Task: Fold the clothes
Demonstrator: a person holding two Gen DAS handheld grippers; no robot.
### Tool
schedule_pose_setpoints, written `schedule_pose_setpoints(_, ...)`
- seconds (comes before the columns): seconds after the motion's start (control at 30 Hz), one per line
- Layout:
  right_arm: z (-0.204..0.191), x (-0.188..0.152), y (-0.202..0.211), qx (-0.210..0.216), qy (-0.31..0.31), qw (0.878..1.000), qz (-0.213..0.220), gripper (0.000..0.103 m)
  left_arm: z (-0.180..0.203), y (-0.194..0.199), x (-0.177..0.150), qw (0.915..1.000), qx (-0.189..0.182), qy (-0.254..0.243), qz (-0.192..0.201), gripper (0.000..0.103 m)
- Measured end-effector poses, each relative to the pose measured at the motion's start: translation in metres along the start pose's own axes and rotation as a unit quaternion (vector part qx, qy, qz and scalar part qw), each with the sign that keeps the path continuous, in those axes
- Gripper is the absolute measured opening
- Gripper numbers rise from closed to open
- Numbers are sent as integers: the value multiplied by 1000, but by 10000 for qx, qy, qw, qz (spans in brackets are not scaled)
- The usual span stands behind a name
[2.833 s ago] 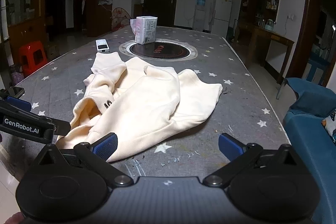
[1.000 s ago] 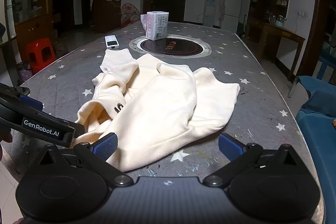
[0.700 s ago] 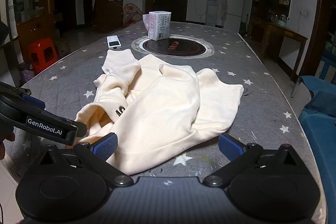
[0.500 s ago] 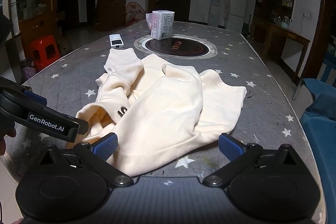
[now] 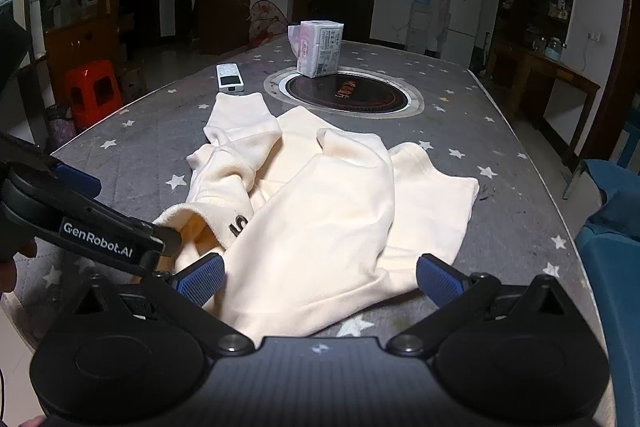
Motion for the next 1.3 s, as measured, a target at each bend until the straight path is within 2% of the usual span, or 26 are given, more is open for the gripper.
schedule_pose_setpoints(0.3,6,12,-5,3,-31,10000,-49,99,3,3,6,9996,-159,-134,186,103)
schedule_pose_setpoints(0.4,9,16,-8,2,-43,10000,-72,95,4,3,8,9993,-207,-190,231,99)
schedule_pose_setpoints(0.6,17,20,-12,-11,-140,9998,-151,89,7,1,9,9983,-346,-346,331,73)
schedule_pose_setpoints(0.67,21,23,-14,-7,-198,9996,-185,85,7,1,8,9978,-385,-371,401,61)
schedule_pose_setpoints(0.73,24,26,-17,-2,-227,9995,-211,82,5,0,8,9974,-480,-346,422,41)
schedule_pose_setpoints(0.77,26,29,-20,-14,-229,9995,-226,79,5,-1,8,9971,-548,-329,420,37)
schedule_pose_setpoints(0.83,30,34,-25,-27,-251,9993,-264,74,3,-1,8,9965,-644,-302,437,19)
schedule_pose_setpoints(0.9,35,40,-33,-17,-306,9990,-323,69,1,0,6,9963,-664,-305,451,13)
schedule_pose_setpoints(1.0,41,53,-47,118,-455,9979,-442,63,-4,2,2,9961,-679,-295,470,9)
schedule_pose_setpoints(1.07,40,62,-57,180,-443,9978,-453,57,-9,6,-2,9961,-686,-258,484,8)
schedule_pose_setpoints(1.3,33,90,-107,119,-302,9979,-561,51,-23,21,-20,9966,-638,-156,507,7)
Point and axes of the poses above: each gripper's, at about its wrist camera, not at the fingertips, and y roughly against the way its jaws point, z to its right, x to its top, the point moved 1 cm from there along -y, roughly the way its jaws point, and after that the axes turned 7 degrees about -y, right-handed, at the moved point
